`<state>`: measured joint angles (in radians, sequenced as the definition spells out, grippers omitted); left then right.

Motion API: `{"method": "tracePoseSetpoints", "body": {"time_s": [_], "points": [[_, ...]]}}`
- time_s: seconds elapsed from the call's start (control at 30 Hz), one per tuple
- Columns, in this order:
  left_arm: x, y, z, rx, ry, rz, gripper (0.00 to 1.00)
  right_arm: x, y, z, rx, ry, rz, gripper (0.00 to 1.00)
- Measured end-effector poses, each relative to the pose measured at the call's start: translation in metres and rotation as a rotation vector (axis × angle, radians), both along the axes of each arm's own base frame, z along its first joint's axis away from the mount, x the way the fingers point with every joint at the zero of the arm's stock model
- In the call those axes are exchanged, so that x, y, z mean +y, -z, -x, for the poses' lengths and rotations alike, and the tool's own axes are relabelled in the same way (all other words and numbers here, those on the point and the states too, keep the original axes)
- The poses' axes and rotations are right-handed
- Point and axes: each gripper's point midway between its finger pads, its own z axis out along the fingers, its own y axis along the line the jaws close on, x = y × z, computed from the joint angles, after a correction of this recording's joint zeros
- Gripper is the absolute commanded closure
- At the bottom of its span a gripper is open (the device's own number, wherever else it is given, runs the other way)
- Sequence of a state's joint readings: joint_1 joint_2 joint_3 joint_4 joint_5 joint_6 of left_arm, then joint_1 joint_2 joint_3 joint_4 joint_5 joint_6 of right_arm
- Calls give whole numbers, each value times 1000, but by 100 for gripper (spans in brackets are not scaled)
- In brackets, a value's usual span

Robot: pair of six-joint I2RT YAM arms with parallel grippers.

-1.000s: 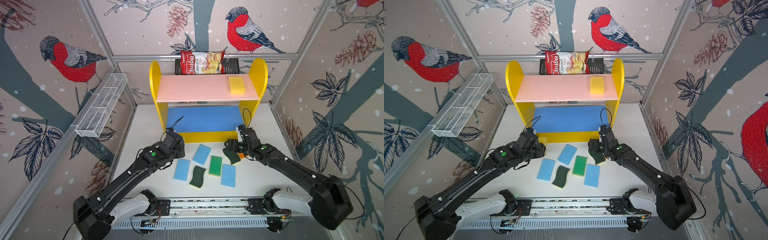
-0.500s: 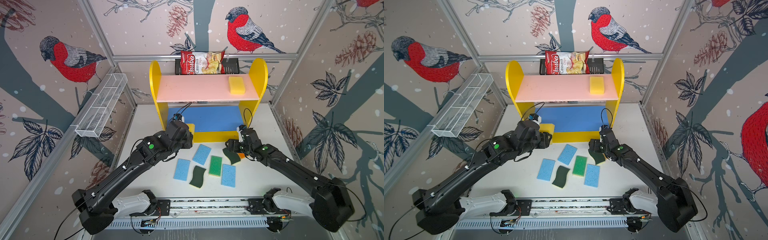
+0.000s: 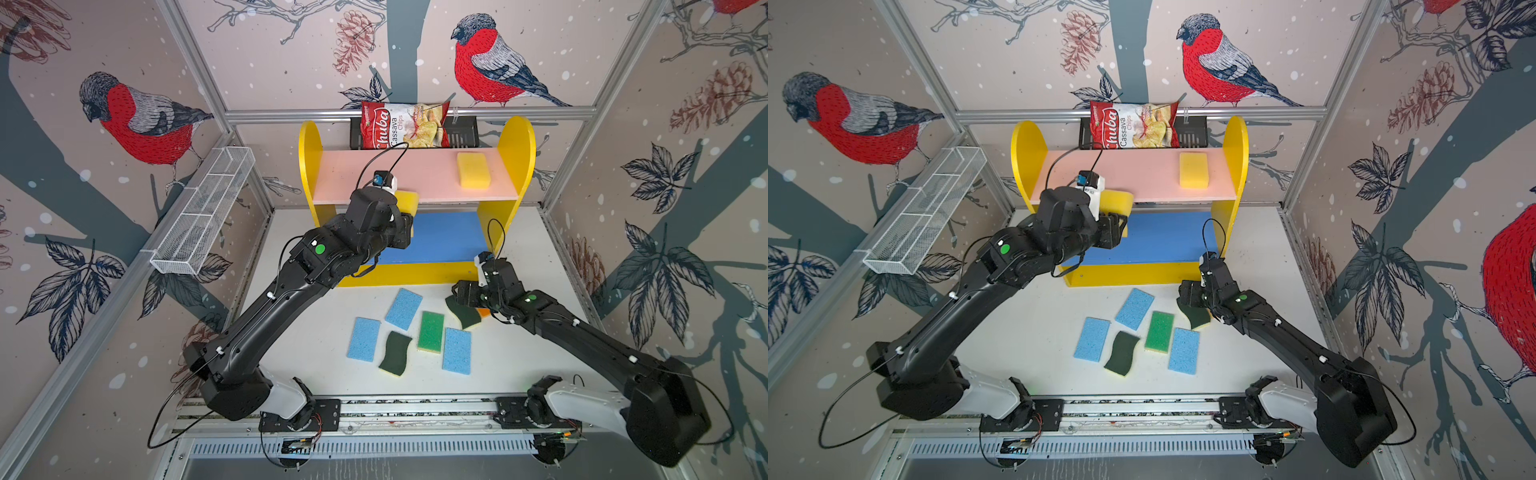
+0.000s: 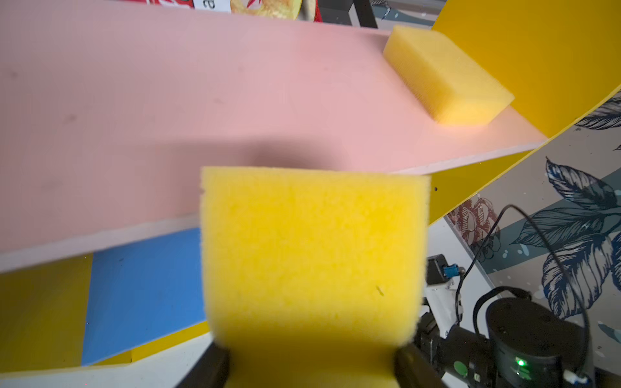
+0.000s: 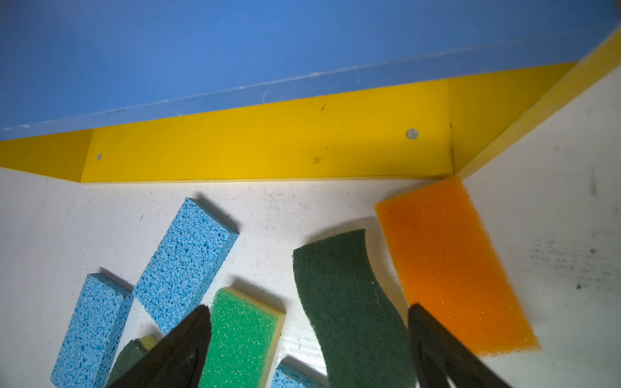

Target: Place and organize the cleaning sponges onto the shelf

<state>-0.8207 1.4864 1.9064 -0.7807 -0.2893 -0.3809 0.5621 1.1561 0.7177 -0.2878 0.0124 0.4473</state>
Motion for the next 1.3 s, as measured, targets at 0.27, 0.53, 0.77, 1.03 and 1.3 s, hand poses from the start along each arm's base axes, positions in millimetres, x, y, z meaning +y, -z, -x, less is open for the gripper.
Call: {"method": "tracePoseSetpoints", "body": {"time_s": [0.27,0.53,0.77,1.03,1.3], "points": [[-44,-45,-41,-128,35,3,44,-6,-12,4,-45,8,-4,8],[-55,-49,-65,-172,-10,-27,43,-12,-19,9,-71,6,8,8],[-57,-47,-80,-197,-67,-30,42,-16,-24,13,-83,8,9,8],[-52,-40,-92,-196,-143,-38,42,-22,-26,17,-96,20,14,8],[-45,-37,-99,-189,-192,-31,42,-22,-25,17,-95,22,16,8]]}}
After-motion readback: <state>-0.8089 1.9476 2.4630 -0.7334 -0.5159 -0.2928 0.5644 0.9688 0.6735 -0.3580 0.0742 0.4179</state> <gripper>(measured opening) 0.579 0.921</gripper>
